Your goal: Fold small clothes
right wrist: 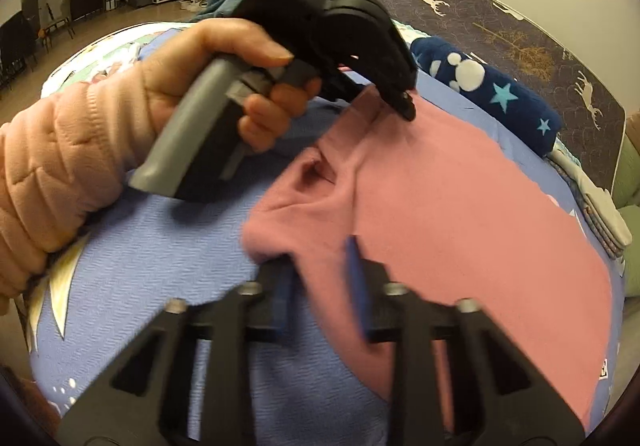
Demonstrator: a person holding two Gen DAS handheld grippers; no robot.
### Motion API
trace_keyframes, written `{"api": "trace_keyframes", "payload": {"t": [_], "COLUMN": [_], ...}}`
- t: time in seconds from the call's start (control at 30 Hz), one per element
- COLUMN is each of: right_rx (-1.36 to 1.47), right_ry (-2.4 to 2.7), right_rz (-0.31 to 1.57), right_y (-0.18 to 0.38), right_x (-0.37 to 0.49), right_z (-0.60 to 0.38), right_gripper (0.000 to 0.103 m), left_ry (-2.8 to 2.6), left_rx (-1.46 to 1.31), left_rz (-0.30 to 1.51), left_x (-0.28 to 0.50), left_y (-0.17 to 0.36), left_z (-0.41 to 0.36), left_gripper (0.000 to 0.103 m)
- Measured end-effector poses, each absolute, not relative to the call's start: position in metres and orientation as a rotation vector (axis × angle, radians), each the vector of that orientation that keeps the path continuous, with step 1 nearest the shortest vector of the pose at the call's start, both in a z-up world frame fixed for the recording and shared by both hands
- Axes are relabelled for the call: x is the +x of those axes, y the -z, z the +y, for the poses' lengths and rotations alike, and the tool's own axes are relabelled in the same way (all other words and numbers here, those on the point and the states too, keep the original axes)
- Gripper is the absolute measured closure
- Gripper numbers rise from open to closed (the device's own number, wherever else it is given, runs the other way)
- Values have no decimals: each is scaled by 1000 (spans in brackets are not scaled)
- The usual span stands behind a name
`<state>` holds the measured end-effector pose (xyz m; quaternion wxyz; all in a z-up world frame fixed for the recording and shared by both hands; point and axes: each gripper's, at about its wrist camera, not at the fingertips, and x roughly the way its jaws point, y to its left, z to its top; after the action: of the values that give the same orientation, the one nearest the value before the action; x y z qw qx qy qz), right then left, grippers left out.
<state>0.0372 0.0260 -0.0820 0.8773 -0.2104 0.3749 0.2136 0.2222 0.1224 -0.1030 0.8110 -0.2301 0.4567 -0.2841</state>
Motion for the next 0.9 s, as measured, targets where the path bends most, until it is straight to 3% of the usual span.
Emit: {"api": "trace_keyframes", "payload": {"t": [0.1,0.57,0.9], "right_rx": [-389,-219,69], "right_ry": [-455,-486,-506], "right_rz": [776,739,705], "right_y": [76,54,33], "right_x": [38,33,31], "right_z": [19,-10,-76], "right_gripper": [95,96,96], "left_ry": [600,580,608], "left_rx": [-493,-442,-371], "left_rz": [977,951,928], "left_x": [222,217,215], "left_y": [100,65,23], "left_z": [122,101,53], "left_gripper": [93,93,93]}}
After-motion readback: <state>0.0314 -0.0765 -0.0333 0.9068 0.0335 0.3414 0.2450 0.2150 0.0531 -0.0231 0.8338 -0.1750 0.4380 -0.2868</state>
